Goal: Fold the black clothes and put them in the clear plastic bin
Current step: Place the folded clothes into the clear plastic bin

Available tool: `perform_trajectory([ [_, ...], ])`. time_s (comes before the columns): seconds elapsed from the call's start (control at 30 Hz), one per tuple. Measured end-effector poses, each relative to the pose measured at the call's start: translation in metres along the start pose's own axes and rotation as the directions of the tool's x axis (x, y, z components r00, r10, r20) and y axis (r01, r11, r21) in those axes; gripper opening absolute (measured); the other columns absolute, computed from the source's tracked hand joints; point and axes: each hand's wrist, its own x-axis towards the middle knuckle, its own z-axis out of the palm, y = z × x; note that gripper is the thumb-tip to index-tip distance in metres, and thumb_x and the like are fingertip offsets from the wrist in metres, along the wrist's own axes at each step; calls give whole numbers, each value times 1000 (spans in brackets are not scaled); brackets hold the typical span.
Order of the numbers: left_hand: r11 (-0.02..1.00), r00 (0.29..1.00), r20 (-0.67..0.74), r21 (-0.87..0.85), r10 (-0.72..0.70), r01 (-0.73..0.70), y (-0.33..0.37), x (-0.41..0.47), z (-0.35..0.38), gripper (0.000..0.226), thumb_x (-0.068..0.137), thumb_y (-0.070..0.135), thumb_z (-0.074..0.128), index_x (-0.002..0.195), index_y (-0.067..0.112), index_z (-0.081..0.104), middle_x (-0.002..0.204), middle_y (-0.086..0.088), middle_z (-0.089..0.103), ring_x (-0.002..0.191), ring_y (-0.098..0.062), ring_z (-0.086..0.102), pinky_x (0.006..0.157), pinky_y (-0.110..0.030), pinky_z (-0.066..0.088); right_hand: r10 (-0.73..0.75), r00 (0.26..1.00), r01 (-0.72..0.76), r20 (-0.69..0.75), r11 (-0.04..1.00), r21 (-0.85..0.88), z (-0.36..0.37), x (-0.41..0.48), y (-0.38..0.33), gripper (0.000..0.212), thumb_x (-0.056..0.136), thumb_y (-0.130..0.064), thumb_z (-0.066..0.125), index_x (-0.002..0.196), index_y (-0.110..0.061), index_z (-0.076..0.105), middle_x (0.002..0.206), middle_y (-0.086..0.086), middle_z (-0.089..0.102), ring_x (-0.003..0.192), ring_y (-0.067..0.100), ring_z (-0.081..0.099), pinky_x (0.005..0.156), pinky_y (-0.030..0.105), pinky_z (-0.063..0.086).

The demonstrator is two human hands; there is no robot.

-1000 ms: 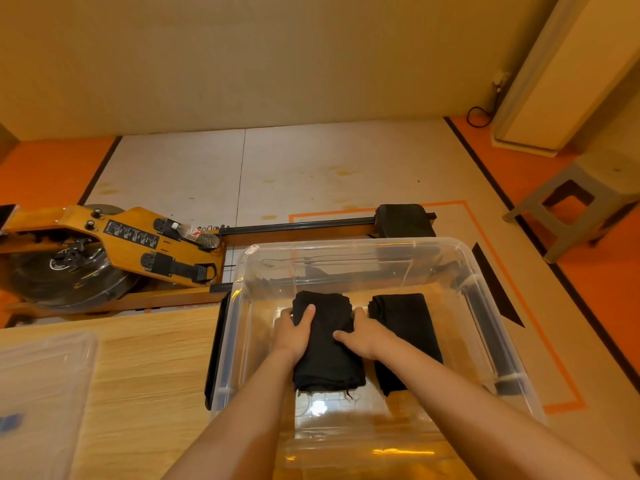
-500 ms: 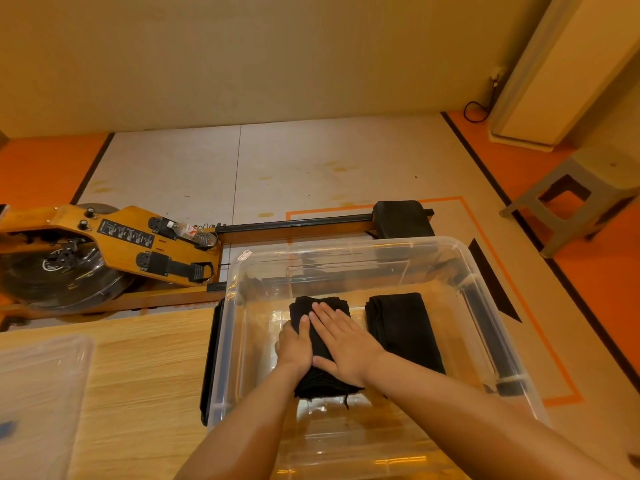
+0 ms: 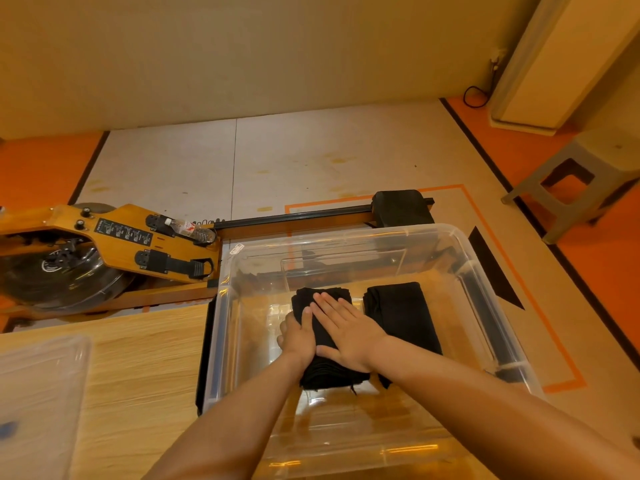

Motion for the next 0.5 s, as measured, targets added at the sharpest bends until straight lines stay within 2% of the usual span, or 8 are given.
perform_trajectory([
  [0.17,1000,998,65,-10,5,-4,11,-11,19,59,103,48,25,150,12,28,152,-14,31,137,-36,31,114,-45,26,28,999,-28,23,1000,-13,-3,-20,19,92,64,-74,-14,138,-20,-27,145,-3,-35,136,11,-33,110,27,-22],
  [0.37,997,993,115,71,34,-43,17,-11,20,61,102,47,30,149,8,24,152,-17,27,139,-35,26,114,-44,22,59,998,-59,3,998,-3,-1,-29,24,91,68,-74,-12,141,-22,-24,149,-3,-31,141,12,-29,112,26,-21],
  [0.43,989,990,107,107,94,-106,18,-13,15,63,102,47,32,151,8,19,154,-17,25,141,-33,23,116,-43,21,48,999,-48,8,999,2,-5,-28,24,90,69,-74,-10,142,-23,-23,149,-5,-31,140,11,-30,112,26,-21],
  [0.5,927,965,64,270,254,-262,19,-22,8,67,102,46,33,153,10,9,158,-14,16,145,-29,16,117,-39,17,32,999,-32,1,999,-7,-12,-28,26,89,72,-74,-7,143,-23,-21,149,-5,-30,140,11,-29,112,26,-21],
])
